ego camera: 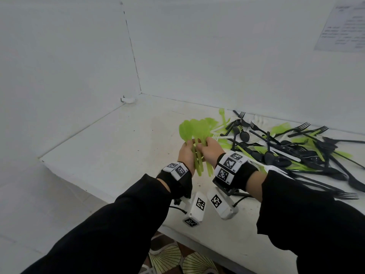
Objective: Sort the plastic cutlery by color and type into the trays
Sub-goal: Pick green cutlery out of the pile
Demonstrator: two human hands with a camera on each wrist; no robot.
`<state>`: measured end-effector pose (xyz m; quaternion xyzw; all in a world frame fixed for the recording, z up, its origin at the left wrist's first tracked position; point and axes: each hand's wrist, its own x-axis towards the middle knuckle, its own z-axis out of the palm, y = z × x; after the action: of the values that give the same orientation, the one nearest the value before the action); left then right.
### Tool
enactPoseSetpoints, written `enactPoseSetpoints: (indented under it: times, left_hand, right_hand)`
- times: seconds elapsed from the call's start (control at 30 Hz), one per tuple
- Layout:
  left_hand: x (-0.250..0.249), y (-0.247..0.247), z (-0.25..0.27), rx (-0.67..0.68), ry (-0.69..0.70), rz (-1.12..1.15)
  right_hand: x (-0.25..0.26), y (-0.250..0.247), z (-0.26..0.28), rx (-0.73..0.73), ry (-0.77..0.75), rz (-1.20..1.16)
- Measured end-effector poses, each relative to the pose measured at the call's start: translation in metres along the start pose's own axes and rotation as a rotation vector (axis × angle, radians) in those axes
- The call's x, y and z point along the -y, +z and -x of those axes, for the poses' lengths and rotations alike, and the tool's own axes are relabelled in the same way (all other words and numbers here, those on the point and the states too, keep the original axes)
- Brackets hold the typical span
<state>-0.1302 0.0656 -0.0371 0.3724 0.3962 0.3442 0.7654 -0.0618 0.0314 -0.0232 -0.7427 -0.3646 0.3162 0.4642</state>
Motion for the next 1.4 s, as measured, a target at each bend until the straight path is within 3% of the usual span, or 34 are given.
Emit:
enactPoseSetpoints:
  times: [0.43, 0.6, 0.8, 1.0, 1.2, 1.4]
  left_hand:
    - [0.001, -0.019, -0.027, -0.033, 0.071, -0.043]
    - [0.0, -0.027, -0.031, 0.036, 0.002, -0.018]
    - [0.001, -0.028, -0.033, 0.146, -0.103, 0.034]
    - [0.002, -0.015, -0.028, 0.266, -0.232, -0.001]
    - [0.008, -0.001, -0.037, 0.18, -0.142, 0.011]
    - [0.013, 0.026, -0.034, 0.206, -0.117, -0.018]
  right_hand:
    - [-0.004, 0.01, -0.007, -0.033, -0.12, 0.071]
    - [0.001, 0.008, -0.009, 0.002, -0.118, 0.17]
    - [0.004, 0.008, -0.011, -0.059, -0.085, 0.374]
    - [-0.003, 0.015, -0.004, -0.043, -0.049, 0.337]
    - [-0.002, -0.003, -0.008, -0.215, -0.077, 0.243]
    - [0.004, -0.023, -0.015, -0.172, -0.018, 0.355]
